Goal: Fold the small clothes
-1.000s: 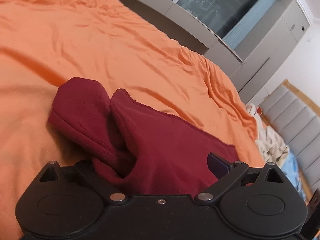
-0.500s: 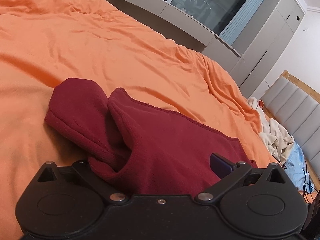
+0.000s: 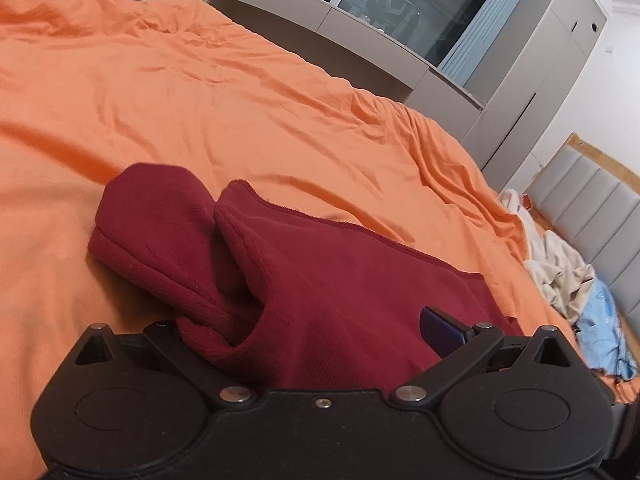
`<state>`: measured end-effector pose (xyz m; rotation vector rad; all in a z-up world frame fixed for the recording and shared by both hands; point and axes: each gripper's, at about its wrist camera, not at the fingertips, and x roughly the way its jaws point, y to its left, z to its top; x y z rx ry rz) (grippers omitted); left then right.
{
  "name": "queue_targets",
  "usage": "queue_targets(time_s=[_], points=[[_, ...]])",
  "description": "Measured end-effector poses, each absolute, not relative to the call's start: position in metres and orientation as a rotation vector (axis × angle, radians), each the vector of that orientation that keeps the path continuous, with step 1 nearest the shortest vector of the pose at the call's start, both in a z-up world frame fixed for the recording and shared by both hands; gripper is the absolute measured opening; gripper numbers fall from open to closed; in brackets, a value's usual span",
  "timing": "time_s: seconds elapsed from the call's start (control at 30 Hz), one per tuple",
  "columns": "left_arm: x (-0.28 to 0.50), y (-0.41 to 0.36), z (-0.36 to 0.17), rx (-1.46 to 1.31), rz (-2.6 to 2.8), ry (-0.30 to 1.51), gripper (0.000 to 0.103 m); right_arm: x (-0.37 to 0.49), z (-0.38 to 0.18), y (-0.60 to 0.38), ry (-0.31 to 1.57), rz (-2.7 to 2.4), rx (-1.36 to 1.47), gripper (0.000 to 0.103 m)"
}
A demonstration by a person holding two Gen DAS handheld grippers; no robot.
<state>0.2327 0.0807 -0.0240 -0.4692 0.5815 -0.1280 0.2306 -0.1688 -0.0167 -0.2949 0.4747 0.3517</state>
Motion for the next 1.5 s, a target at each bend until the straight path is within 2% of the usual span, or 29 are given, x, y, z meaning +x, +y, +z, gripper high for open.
queue_targets(time_s=[0.07, 0.27, 0.37, 0.43, 0.5, 0.63, 0.77, 0.93, 1.2, 1.27, 1.3, 1.37, 1.43, 1.5], points=[[0.235, 0.080, -0.022, -0.452, -0.109, 0.585, 0.101, 0.229, -0.014, -0.172, 0.461, 0.349, -0.284, 0.103], [0.243, 0.079, -0.019, -0.422, -0.006, 0.590, 0.083, 0.226, -0.012, -0.175, 0.447, 0.342, -0.282, 0.103], [0.247, 0.082, -0.016, -0.431, 0.027, 0.573, 0.064, 0.226, -0.010, -0.176, 0.448, 0.341, -0.283, 0.103], [0.249, 0.080, -0.012, -0.400, 0.047, 0.550, 0.034, 0.226, -0.009, -0.177, 0.450, 0.341, -0.282, 0.103], [0.252, 0.076, -0.004, -0.372, 0.042, 0.530, 0.024, 0.227, -0.007, -0.179, 0.454, 0.341, -0.272, 0.103], [0.261, 0.056, 0.021, -0.333, -0.012, 0.464, 0.019, 0.232, 0.004, -0.191, 0.480, 0.326, -0.250, 0.103], [0.269, 0.019, 0.047, -0.200, -0.134, 0.397, 0.019, 0.234, 0.021, -0.217, 0.444, 0.245, -0.262, 0.103], [0.280, -0.042, 0.061, -0.079, -0.277, 0.400, 0.019, 0.250, 0.043, -0.273, 0.425, 0.076, -0.226, 0.103], [0.275, -0.127, 0.036, 0.042, -0.511, 0.472, 0.021, 0.274, 0.058, -0.367, 0.471, -0.055, 0.006, 0.103], [0.270, -0.137, 0.022, 0.076, -0.554, 0.504, 0.030, 0.275, 0.055, -0.380, 0.490, -0.049, 0.069, 0.103], [0.267, -0.139, 0.015, 0.091, -0.572, 0.514, 0.038, 0.277, 0.053, -0.386, 0.507, -0.038, 0.102, 0.103], [0.257, -0.141, 0.005, 0.118, -0.613, 0.524, 0.054, 0.278, 0.048, -0.389, 0.539, -0.015, 0.142, 0.103], [0.247, -0.137, 0.000, 0.141, -0.629, 0.513, 0.083, 0.281, 0.042, -0.387, 0.572, 0.015, 0.172, 0.103], [0.233, -0.135, 0.001, 0.175, -0.632, 0.472, 0.093, 0.283, 0.038, -0.386, 0.592, 0.037, 0.202, 0.103]])
